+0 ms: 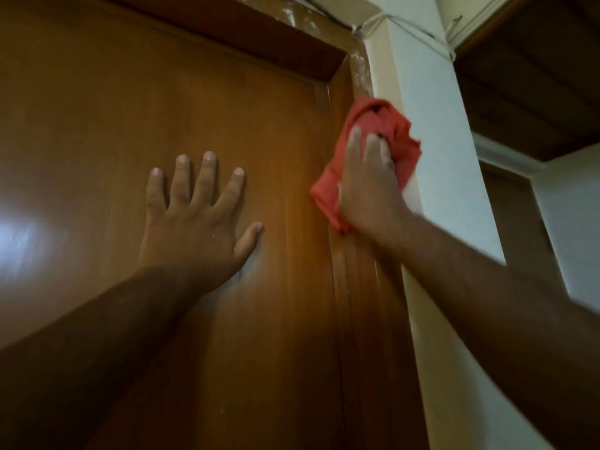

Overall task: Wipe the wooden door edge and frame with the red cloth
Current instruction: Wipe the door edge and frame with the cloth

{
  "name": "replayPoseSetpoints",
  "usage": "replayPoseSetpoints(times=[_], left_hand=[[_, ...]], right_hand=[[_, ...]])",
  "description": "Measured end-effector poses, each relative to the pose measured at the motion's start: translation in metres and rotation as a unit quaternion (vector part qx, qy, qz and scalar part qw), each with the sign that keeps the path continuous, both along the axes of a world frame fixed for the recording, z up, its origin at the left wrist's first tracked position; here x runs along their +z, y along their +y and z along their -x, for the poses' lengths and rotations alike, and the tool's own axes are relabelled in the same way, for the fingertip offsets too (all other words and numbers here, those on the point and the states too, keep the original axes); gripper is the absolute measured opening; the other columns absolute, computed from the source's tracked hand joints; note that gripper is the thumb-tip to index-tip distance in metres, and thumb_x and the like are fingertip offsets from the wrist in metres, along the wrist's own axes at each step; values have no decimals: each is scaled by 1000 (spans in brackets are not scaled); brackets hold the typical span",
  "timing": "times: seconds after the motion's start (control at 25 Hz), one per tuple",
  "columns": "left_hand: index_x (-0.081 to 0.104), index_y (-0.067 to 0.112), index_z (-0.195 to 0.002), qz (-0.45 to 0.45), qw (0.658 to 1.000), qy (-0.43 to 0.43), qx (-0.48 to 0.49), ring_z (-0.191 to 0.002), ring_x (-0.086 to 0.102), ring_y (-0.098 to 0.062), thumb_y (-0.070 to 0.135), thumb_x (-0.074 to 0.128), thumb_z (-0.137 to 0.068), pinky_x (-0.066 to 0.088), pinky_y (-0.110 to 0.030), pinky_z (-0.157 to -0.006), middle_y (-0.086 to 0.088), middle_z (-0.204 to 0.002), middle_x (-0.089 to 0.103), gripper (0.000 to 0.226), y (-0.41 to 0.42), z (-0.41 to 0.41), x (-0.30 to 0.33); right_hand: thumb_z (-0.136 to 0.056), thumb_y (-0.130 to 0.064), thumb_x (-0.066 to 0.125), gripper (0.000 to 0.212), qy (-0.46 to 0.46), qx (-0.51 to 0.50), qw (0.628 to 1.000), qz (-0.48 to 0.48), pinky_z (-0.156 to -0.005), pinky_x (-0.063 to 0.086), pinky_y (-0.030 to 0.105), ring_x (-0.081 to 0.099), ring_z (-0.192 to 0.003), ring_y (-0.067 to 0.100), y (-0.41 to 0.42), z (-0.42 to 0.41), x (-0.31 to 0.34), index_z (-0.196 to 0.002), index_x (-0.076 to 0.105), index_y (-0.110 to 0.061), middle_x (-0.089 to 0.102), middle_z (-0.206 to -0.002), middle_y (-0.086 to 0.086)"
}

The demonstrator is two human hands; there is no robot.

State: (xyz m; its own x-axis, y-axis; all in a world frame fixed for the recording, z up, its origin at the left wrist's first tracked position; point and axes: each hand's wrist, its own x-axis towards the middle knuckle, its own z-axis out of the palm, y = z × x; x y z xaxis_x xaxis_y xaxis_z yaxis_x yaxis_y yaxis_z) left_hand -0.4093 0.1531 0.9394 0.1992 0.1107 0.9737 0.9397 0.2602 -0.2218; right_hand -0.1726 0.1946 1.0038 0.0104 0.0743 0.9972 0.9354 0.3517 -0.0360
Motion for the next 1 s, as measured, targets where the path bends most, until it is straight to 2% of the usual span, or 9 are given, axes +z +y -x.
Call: replayPoseSetpoints(times=[0.16, 0.28, 0.44, 0.52, 0.6, 0.68, 0.76, 0.84, 1.0], left_hand=[[21, 24, -159, 3, 1000, -2, -8, -151, 15, -44, 72, 13, -91, 13, -64, -118, -20, -166, 19, 83, -1, 2, 1], [19, 24, -159, 13, 1000, -2, -18, -152, 12, -43, 71, 12, -90, 11, -64, -119, -19, -166, 17, 84, -1, 1, 1], [15, 25, -160, 29, 999, -14, -21, -152, 7, -47, 72, 9, -88, 6, -67, -118, -19, -167, 11, 85, -5, -1, -1], [11, 28, -159, 35, 999, -4, -4, -150, 3, -52, 73, 4, -86, 2, -69, -116, -18, -168, 8, 86, -7, 3, -2], [15, 28, -159, 25, 1000, 14, 9, -150, 6, -53, 76, 6, -86, 4, -69, -115, -18, -167, 12, 88, -12, 12, 6], [16, 26, -159, 8, 999, 28, 14, -151, 8, -50, 77, 7, -86, 5, -68, -116, -19, -167, 14, 89, -21, 27, 28], [11, 26, -160, -11, 1000, 16, 18, -152, 6, -45, 77, 5, -86, 4, -67, -117, -17, -168, 10, 90, -27, 44, 55], [6, 28, -160, -24, 999, -13, 20, -153, 3, -42, 79, 1, -84, 3, -67, -117, -16, -168, 6, 91, -30, 58, 74], [8, 27, -160, -40, 999, -5, 33, -153, 7, -43, 81, -4, -82, 7, -67, -117, -18, -168, 8, 95, -20, 66, 80]], right_hand=[[-91, -25, 63, 91, 2, 5, 1000, -3, -114, 30, 50, 19, -145, 39, -8, 5, 98, -154, 0, -5, 14, -158, 23], [-92, -24, 61, 89, 6, 17, 1000, 9, -117, 24, 48, 14, -147, 37, -12, 5, 91, -155, 0, -7, 11, -160, 20], [-98, -30, 50, 78, -13, -24, 999, 36, -118, 19, 44, 13, -148, 31, -12, 1, -30, -156, 0, -13, 10, -162, 15], [-94, -41, 52, 78, -15, -87, 996, 14, -116, 24, 46, 22, -147, 33, -18, -2, -112, -155, 12, -12, 19, -160, 17], [-94, -53, 41, 72, -33, -102, 994, 25, -101, 42, 59, 45, -130, 48, -22, 1, -181, -147, 31, -3, 41, -144, 33], [-99, -51, 15, 68, -69, -129, 988, 59, -71, 57, 59, 64, -98, 55, -17, -3, -213, -129, 41, 3, 62, -114, 40], [-93, -52, 42, 67, -67, -153, 982, 93, -63, 58, 54, 67, -90, 54, -16, -5, -207, -126, 43, 6, 64, -106, 40], [-74, -45, 75, 89, -60, -152, 985, 63, -73, 55, 55, 65, -99, 53, -10, -6, -169, -135, 41, 10, 61, -116, 40], [-91, -37, 50, 83, -55, -89, 994, 5, -108, 34, 52, 35, -137, 46, -5, -7, -28, -152, 7, 0, 28, -152, 32]])
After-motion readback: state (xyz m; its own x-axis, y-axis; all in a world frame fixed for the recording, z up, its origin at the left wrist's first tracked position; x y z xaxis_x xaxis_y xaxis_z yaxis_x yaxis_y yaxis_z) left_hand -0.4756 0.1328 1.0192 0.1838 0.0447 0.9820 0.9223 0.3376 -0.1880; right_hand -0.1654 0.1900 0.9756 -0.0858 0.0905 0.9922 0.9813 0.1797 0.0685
